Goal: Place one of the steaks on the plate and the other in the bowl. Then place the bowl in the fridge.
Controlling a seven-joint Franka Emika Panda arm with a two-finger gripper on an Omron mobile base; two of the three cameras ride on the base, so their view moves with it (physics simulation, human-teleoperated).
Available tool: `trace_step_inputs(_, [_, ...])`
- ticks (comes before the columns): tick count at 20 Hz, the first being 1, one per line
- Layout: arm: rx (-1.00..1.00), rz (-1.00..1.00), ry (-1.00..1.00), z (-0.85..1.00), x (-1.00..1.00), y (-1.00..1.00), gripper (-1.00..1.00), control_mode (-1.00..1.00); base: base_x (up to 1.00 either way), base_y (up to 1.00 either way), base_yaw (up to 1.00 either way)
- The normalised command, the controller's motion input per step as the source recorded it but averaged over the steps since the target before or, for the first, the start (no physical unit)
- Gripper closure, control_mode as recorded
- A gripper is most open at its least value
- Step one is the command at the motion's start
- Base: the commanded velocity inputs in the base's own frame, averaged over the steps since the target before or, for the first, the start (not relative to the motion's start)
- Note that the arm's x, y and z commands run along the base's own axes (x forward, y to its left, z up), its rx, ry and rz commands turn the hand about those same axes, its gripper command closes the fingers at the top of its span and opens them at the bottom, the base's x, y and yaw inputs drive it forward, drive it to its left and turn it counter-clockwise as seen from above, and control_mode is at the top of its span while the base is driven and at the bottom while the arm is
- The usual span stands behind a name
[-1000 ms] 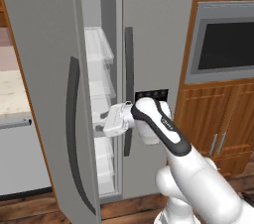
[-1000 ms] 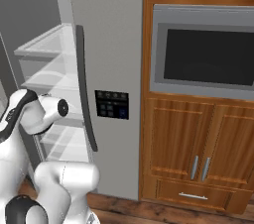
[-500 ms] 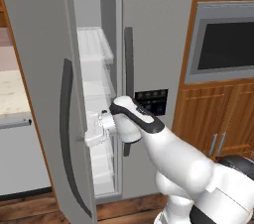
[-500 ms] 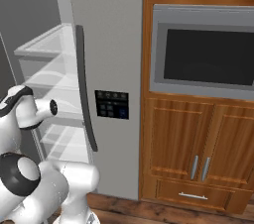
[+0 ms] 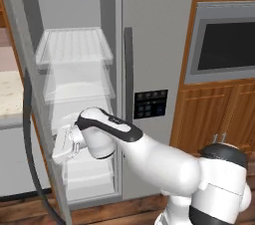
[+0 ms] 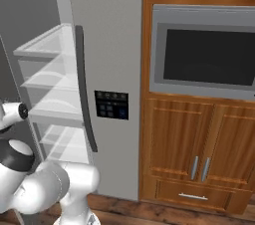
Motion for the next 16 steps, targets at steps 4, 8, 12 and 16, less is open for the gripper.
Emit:
trace_step_inputs(4, [0.00,0.14,-0.15,-0.21,-0.19,0.90,-1.00,-1.00,0.00,0.00,0.00])
trace_step_inputs(8, [0.00,0.13,-0.13,-0.15,-0.10,0.79,-1.00,-1.00,0.00,0.00,0.00])
trace_step_inputs(12, [0.00,0.09,-0.13,-0.02,-0.09,0.52,-1.00,-1.00,0.00,0.00,0.00])
trace_step_inputs(16, [0.01,0.05,-0.22,0.06,-0.38,0.01,-1.00,-1.00,0.00,0.00,0.00])
